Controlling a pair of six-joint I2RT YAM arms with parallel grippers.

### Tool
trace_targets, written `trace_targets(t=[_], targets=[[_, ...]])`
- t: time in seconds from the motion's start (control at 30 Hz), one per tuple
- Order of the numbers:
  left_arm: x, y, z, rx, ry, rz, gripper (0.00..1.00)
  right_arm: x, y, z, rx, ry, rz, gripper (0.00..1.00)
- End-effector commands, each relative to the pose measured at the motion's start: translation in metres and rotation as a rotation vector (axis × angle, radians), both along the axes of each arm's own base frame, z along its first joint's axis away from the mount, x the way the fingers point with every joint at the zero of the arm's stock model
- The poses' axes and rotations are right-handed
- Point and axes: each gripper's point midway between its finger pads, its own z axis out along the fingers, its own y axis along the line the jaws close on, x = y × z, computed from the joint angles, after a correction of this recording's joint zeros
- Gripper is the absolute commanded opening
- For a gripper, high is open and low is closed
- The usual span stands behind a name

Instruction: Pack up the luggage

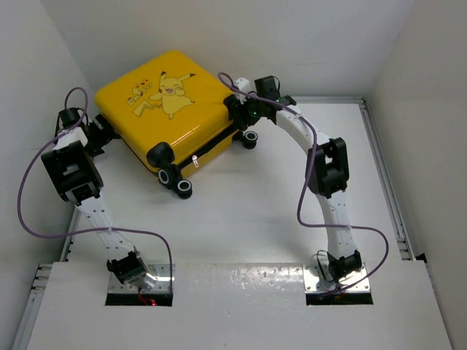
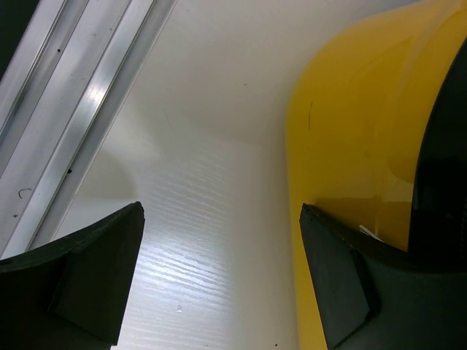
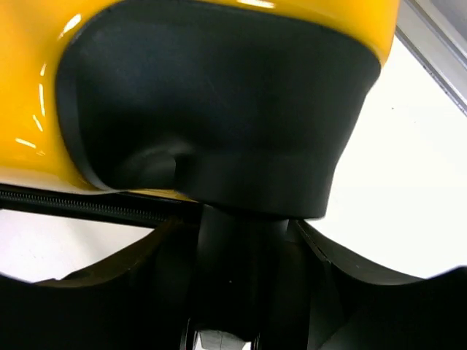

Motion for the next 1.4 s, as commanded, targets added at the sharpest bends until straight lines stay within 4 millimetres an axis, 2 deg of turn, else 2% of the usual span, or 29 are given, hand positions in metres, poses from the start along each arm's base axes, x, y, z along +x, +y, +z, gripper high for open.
trace_targets(t=[0.0, 0.03, 0.07, 0.1, 0.13, 0.17, 0.2, 0.27, 0.3, 0.37, 0.5, 0.53, 0.57, 0.6, 0.67, 0.73, 0.77, 0.8, 0.87, 0.93, 0.97, 1.03, 1.07, 1.1, 1.2, 1.23, 1.27, 1.33, 1.37], targets=[[0.044, -0.145, 0.052, -0.048, -0.204, -0.429, 0.90, 0.002, 0.000, 0.033, 0.047, -0.066, 0.000, 0.00], [0.044, -0.145, 0.047, -0.045, -0.197, -0.435, 0.90, -0.004, -0.001, 0.050, 0.100, -0.074, -0.008, 0.00], [0.045, -0.150, 0.047, -0.046, -0.197, -0.444, 0.90, 0.000, -0.004, 0.068, 0.157, -0.115, -0.011, 0.00], [0.045, -0.151, 0.048, -0.052, -0.200, -0.450, 0.90, -0.006, -0.008, 0.128, 0.233, -0.208, -0.028, 0.00], [0.045, -0.151, 0.048, -0.052, -0.200, -0.450, 0.90, -0.015, -0.014, 0.116, 0.237, -0.168, -0.047, 0.00], [0.044, -0.153, 0.049, -0.059, -0.203, -0.456, 0.90, -0.017, -0.017, 0.127, 0.251, -0.186, -0.058, 0.00], [0.047, -0.160, 0.048, -0.066, -0.206, -0.473, 0.90, -0.025, -0.021, 0.156, 0.270, -0.238, -0.053, 0.00], [0.052, -0.166, 0.052, -0.069, -0.228, -0.474, 0.90, -0.028, -0.027, 0.160, 0.285, -0.230, -0.083, 0.00], [0.052, -0.175, 0.048, -0.082, -0.223, -0.494, 0.90, -0.029, -0.030, 0.170, 0.296, -0.256, -0.091, 0.00], [0.057, -0.192, 0.050, -0.091, -0.241, -0.526, 0.90, -0.023, -0.032, 0.178, 0.313, -0.278, -0.130, 0.00], [0.058, -0.206, 0.053, -0.110, -0.247, -0.541, 0.91, -0.012, -0.025, 0.164, 0.284, -0.249, -0.151, 0.00], [0.056, -0.207, 0.049, -0.115, -0.238, -0.541, 0.91, -0.007, -0.024, 0.143, 0.270, -0.217, -0.156, 0.00], [0.057, -0.207, 0.050, -0.111, -0.246, -0.541, 0.91, -0.007, -0.024, 0.136, 0.266, -0.208, -0.162, 0.00], [0.054, -0.207, 0.050, -0.120, -0.240, -0.535, 0.91, -0.003, -0.028, 0.119, 0.246, -0.187, -0.169, 0.00], [0.051, -0.208, 0.056, -0.117, -0.247, -0.536, 0.93, -0.005, -0.027, 0.108, 0.226, -0.171, -0.172, 0.00], [0.046, -0.193, 0.052, -0.110, -0.233, -0.489, 0.94, -0.011, -0.030, 0.096, 0.208, -0.143, -0.182, 0.00], [0.045, -0.186, 0.060, -0.093, -0.248, -0.473, 0.94, -0.012, -0.033, 0.095, 0.206, -0.142, -0.187, 0.00], [0.041, -0.174, 0.056, -0.088, -0.231, -0.433, 0.95, -0.018, -0.037, 0.094, 0.198, -0.139, -0.188, 0.00], [0.038, -0.166, 0.065, -0.072, -0.244, -0.401, 0.97, -0.027, -0.044, 0.081, 0.168, -0.117, -0.199, 0.00], [0.032, -0.157, 0.064, -0.053, -0.239, -0.372, 0.98, -0.028, -0.051, 0.076, 0.144, -0.109, -0.224, 0.01], [0.031, -0.156, 0.066, -0.044, -0.244, -0.366, 0.99, -0.028, -0.053, 0.071, 0.135, -0.101, -0.231, 0.11], [0.026, -0.154, 0.069, -0.034, -0.246, -0.346, 0.99, -0.024, -0.057, 0.062, 0.119, -0.087, -0.255, 0.20], [0.023, -0.150, 0.070, -0.032, -0.246, -0.337, 0.99, -0.021, -0.058, 0.062, 0.122, -0.091, -0.263, 0.36], [0.022, -0.150, 0.071, -0.033, -0.243, -0.324, 0.99, -0.020, -0.060, 0.062, 0.128, -0.084, -0.279, 0.41], [0.017, -0.147, 0.080, -0.013, -0.261, -0.302, 0.99, -0.015, -0.066, 0.068, 0.140, -0.089, -0.306, 0.52], [0.014, -0.141, 0.078, -0.007, -0.253, -0.283, 0.99, -0.015, -0.067, 0.076, 0.151, -0.100, -0.312, 0.52], [0.015, -0.141, 0.089, -0.004, -0.280, -0.277, 0.99, -0.014, -0.072, 0.081, 0.166, -0.098, -0.327, 0.52], [0.008, -0.128, 0.087, 0.000, -0.266, -0.231, 0.99, -0.014, -0.078, 0.097, 0.205, -0.108, -0.344, 0.59], [0.008, -0.126, 0.100, 0.011, -0.293, -0.217, 0.99, -0.018, -0.079, 0.111, 0.227, -0.122, -0.348, 0.63]])
